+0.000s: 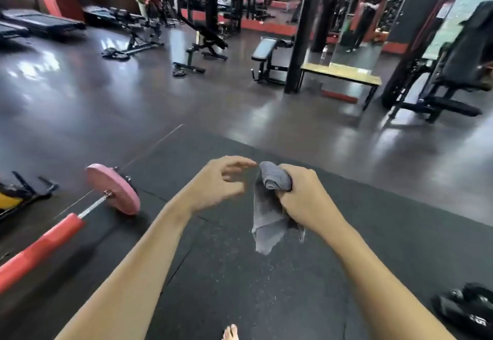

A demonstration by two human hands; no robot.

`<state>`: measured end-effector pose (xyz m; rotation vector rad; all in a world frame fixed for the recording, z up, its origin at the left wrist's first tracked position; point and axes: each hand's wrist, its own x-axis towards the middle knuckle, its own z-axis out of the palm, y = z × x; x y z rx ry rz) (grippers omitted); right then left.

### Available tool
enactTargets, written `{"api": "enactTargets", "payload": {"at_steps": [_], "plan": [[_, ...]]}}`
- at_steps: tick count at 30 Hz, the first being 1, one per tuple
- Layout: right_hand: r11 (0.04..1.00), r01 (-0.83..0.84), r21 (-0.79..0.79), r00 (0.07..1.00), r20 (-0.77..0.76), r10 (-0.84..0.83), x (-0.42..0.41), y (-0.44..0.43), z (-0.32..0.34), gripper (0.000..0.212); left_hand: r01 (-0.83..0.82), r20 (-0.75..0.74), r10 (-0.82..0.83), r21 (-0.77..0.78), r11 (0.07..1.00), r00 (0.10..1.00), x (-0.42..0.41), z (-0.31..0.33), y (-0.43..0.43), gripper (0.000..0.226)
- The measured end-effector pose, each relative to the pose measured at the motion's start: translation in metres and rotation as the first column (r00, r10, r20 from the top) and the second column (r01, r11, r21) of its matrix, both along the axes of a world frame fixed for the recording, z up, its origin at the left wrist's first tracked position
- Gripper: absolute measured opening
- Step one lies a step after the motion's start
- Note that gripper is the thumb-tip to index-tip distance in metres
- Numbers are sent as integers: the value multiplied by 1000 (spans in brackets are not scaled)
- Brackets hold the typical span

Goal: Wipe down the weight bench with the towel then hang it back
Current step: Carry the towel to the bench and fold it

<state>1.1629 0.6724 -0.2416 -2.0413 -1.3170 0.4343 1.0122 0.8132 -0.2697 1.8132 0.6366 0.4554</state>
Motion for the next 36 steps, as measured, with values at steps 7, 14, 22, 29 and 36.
{"api": "enactTargets", "payload": {"at_steps": [7,14,22,29,36], "plan": [[999,32,21,976,-215,-27,205,17,44,8,445,-19,-454,-169,879,891,215,-28,52,23],[757,635,155,756,-328,-566,398,-31,7,17,569,-162,-617,-261,779,770,434,-38,79,26],[516,854,65,504,-349,-790,613,-110,-75,27,435,-54,-465,-277,857,883,698,-46,41,33],[406,913,-28,318,-572,-756,752,-124,-94,37,264,53,-294,-610,747,954,854,-75,5,22],[214,976,-49,162,-497,-852,898,-108,-141,18,424,-118,-421,-1,906,899,1025,-141,14,11]]}}
